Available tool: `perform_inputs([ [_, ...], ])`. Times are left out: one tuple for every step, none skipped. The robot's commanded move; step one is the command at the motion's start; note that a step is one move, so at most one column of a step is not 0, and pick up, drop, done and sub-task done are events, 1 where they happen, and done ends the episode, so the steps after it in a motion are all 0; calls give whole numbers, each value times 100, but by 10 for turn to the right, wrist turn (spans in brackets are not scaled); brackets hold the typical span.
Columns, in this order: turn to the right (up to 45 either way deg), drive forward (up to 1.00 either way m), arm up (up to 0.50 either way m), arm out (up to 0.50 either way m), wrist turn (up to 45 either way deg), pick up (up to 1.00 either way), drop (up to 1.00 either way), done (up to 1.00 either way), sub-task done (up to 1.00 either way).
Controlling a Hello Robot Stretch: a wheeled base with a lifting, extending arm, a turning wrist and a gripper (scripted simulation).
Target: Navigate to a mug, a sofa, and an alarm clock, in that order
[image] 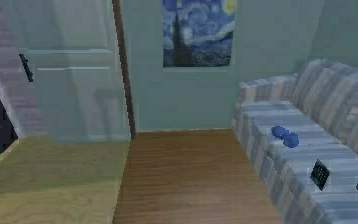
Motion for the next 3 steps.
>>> perform_inputs([
  [0,35,0,0,0,0,0,0,0],
  [-30,0,0,0,0,0,0,0,0],
  [0,15,0,0,0,0,0,0,0],
])
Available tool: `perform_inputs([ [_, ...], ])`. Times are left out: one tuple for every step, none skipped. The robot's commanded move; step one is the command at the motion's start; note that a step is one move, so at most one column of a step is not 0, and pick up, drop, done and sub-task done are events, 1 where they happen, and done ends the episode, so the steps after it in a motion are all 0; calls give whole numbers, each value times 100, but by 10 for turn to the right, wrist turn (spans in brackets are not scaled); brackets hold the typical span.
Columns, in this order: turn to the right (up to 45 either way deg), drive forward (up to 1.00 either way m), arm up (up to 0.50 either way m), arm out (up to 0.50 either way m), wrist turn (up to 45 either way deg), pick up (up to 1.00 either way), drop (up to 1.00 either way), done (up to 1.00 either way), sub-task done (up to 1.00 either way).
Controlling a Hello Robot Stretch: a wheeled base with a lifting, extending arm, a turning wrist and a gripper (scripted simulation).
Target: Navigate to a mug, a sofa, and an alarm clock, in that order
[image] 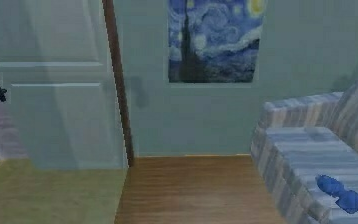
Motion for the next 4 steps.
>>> perform_inputs([
  [-30,0,0,0,0,0,0,0,0],
  [0,15,0,0,0,0,0,0,0],
  [-450,0,0,0,0,0,0,0,0],
  [-180,0,0,0,0,0,0,0,0],
])
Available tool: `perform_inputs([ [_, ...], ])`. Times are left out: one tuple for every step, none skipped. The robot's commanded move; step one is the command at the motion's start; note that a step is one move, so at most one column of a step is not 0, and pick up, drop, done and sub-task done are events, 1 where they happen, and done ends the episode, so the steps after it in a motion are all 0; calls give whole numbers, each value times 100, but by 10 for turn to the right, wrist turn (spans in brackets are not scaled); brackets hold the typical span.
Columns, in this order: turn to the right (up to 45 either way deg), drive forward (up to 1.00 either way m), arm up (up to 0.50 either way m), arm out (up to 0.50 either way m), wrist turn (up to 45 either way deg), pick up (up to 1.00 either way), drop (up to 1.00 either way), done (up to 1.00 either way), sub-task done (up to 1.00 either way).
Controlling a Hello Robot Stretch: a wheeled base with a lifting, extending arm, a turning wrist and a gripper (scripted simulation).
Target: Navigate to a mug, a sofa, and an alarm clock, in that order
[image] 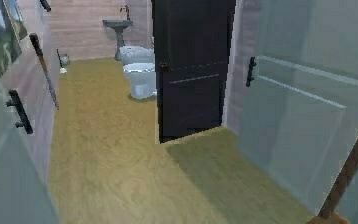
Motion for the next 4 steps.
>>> perform_inputs([
  [0,25,0,0,0,0,0,0,0],
  [-180,0,0,0,0,0,0,0,0],
  [0,100,0,0,0,0,0,0,0],
  [-30,0,0,0,0,0,0,0,0],
])
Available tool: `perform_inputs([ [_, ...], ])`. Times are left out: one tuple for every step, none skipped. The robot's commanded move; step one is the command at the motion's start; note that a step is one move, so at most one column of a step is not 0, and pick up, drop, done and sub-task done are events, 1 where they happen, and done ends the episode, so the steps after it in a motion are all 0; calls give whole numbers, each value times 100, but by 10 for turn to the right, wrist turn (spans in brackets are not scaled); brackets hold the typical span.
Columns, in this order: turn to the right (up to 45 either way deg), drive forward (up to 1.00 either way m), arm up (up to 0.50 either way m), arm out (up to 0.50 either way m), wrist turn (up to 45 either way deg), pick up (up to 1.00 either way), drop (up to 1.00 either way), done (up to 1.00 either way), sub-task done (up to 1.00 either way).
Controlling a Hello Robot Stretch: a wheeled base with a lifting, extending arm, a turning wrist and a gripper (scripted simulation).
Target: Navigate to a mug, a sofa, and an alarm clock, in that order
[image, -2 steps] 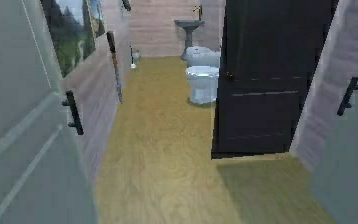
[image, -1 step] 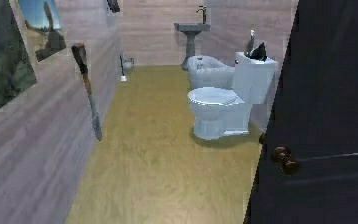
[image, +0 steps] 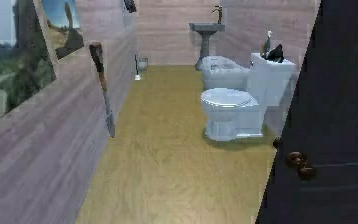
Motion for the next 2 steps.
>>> perform_inputs([
  [0,85,0,0,0,0,0,0,0],
  [270,0,0,0,0,0,0,0,0],
])
